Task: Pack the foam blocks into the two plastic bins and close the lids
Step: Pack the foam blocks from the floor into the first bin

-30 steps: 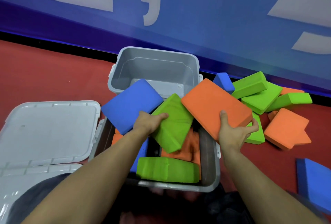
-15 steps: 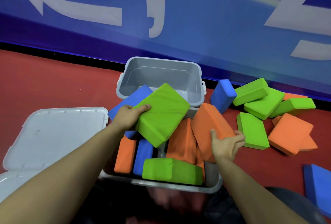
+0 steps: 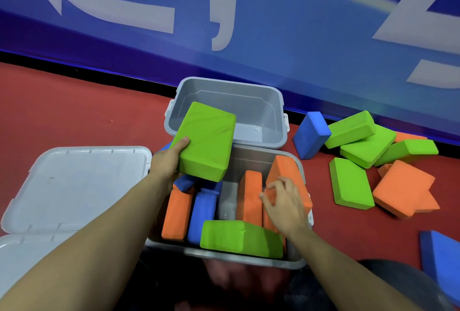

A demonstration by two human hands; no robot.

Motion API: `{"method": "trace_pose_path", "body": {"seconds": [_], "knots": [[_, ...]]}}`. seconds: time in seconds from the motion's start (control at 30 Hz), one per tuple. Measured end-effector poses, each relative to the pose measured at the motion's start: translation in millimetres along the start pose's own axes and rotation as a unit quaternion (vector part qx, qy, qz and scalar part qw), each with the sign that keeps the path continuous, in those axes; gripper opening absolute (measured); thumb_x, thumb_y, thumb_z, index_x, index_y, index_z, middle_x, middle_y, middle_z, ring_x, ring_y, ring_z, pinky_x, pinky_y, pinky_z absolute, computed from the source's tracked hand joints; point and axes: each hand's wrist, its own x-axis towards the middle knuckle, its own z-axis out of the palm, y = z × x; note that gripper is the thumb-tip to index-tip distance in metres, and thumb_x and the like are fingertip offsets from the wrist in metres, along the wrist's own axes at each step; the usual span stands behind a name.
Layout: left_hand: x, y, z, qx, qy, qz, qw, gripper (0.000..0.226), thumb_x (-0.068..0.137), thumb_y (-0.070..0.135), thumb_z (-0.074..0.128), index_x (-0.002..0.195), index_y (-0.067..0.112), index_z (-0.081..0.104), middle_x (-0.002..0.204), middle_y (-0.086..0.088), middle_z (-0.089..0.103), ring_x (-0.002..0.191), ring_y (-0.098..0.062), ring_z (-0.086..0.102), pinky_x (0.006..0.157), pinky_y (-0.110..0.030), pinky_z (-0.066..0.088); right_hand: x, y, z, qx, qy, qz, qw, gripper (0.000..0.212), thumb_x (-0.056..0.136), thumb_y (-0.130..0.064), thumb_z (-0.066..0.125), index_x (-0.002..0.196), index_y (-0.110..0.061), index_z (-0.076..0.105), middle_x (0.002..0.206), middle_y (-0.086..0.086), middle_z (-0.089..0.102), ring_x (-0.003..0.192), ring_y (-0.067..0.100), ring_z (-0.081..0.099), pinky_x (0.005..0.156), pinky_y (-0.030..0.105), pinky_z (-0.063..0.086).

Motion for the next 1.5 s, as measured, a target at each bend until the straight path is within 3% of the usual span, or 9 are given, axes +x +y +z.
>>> {"method": "trace_pose_path", "body": {"seconds": [0.17, 0.27, 0.33, 0.43, 0.57, 0.9, 1.07, 1.23, 1.5], "knots": [[7.9, 0.8, -1.5, 0.000, -0.013, 0.040, 0.999, 0.022, 0.087, 0.028, 0.078, 0.081, 0.009, 0.068, 0.080, -0.001, 0.069, 0.075, -0.017, 0.062, 0.075, -0.035, 0.054, -1.9, -26.1, 20.2, -0.042, -0.071, 0.030, 0.996, 0.025, 0.096, -0.047, 0.058, 0.110, -0.027, 0.062, 0.118, -0.004, 0.060, 0.112, 0.023, 0.056, 0.099, 0.039, 0.041], [16.7, 0.1, -6.9, -0.010, -0.018, 0.037, 0.999, 0.029, 0.082, 0.029, 0.083, 0.092, 0.003, 0.074, 0.090, -0.008, 0.075, 0.083, -0.022, 0.068, 0.090, -0.046, 0.057, -1.9, -40.9, 26.9, -0.080, -0.061, 0.078, 0.992, 0.030, 0.096, -0.055, 0.052, 0.110, -0.031, 0.063, 0.118, -0.006, 0.060, 0.116, 0.021, 0.056, 0.102, 0.041, 0.038], [19.3, 0.0, -8.3, -0.025, -0.027, 0.028, 0.999, 0.046, 0.080, 0.028, 0.084, 0.107, -0.007, 0.070, 0.101, -0.014, 0.076, 0.088, -0.025, 0.069, 0.094, -0.048, 0.056, -2.2, -44.0, 31.2, 0.019, -0.087, 0.086, 0.992, 0.035, 0.093, -0.060, 0.057, 0.104, -0.028, 0.066, 0.111, -0.008, 0.063, 0.109, 0.017, 0.060, 0.103, 0.040, 0.042], [23.3, -2.3, -8.5, -0.038, -0.062, 0.008, 0.997, 0.056, 0.079, 0.025, 0.082, 0.119, -0.011, 0.065, 0.113, -0.022, 0.073, 0.096, -0.030, 0.070, 0.098, -0.050, 0.053, -3.8, -44.8, 26.2, 0.317, -0.298, 0.099, 0.895, 0.067, 0.066, -0.074, 0.078, 0.108, -0.022, 0.066, 0.105, -0.007, 0.069, 0.102, 0.009, 0.065, 0.100, 0.027, 0.050], [25.1, -2.5, -7.6, -0.052, -0.088, -0.014, 0.995, 0.053, 0.075, 0.022, 0.079, 0.121, -0.004, 0.067, 0.116, -0.019, 0.073, 0.105, -0.031, 0.069, 0.104, -0.049, 0.051, -4.5, -45.9, 0.1, 0.137, -0.532, -0.021, 0.835, 0.093, 0.063, -0.058, 0.089, 0.142, -0.031, 0.049, 0.141, -0.010, 0.053, 0.127, 0.001, 0.051, 0.108, 0.014, 0.036], [12.7, 0.2, -7.0, -0.031, -0.024, 0.027, 0.999, 0.073, 0.068, 0.032, 0.088, 0.129, 0.003, 0.060, 0.103, -0.007, 0.070, 0.077, -0.014, 0.066, 0.065, -0.031, 0.054, -16.9, -58.4, 2.9, -0.029, -0.452, -0.113, 0.884, 0.098, 0.063, -0.066, 0.084, 0.147, -0.041, 0.040, 0.148, -0.009, 0.051, 0.132, 0.016, 0.050, 0.109, 0.033, 0.042], [9.1, 2.5, -8.4, -0.045, 0.038, 0.038, 0.998, 0.043, 0.076, 0.035, 0.083, 0.105, 0.011, 0.063, 0.095, -0.003, 0.069, 0.076, -0.015, 0.065, 0.066, -0.033, 0.054, -13.3, -59.3, -2.4, -0.058, -0.398, -0.149, 0.903, 0.085, 0.071, -0.062, 0.081, 0.144, -0.035, 0.048, 0.138, -0.004, 0.061, 0.124, 0.021, 0.057, 0.102, 0.029, 0.045], [5.0, 10.2, -11.4, -0.049, 0.083, 0.088, 0.991, 0.078, 0.059, 0.049, 0.085, 0.122, 0.010, 0.061, 0.108, -0.004, 0.073, 0.094, -0.019, 0.072, 0.085, -0.040, 0.060, -10.8, -48.2, -10.1, -0.022, -0.356, -0.125, 0.926, 0.080, 0.070, -0.063, 0.079, 0.141, -0.036, 0.052, 0.133, -0.010, 0.065, 0.121, 0.014, 0.060, 0.101, 0.026, 0.045], [-0.1, 14.7, -13.8, -0.040, 0.063, 0.106, 0.992, 0.037, 0.080, 0.040, 0.082, 0.105, 0.014, 0.075, 0.096, 0.001, 0.077, 0.078, -0.008, 0.070, 0.066, -0.025, 0.054, -8.4, -42.7, -7.3, -0.012, -0.383, -0.087, 0.920, 0.075, 0.068, -0.064, 0.077, 0.134, -0.039, 0.052, 0.124, -0.012, 0.066, 0.108, 0.010, 0.062, 0.094, 0.030, 0.049]]}}
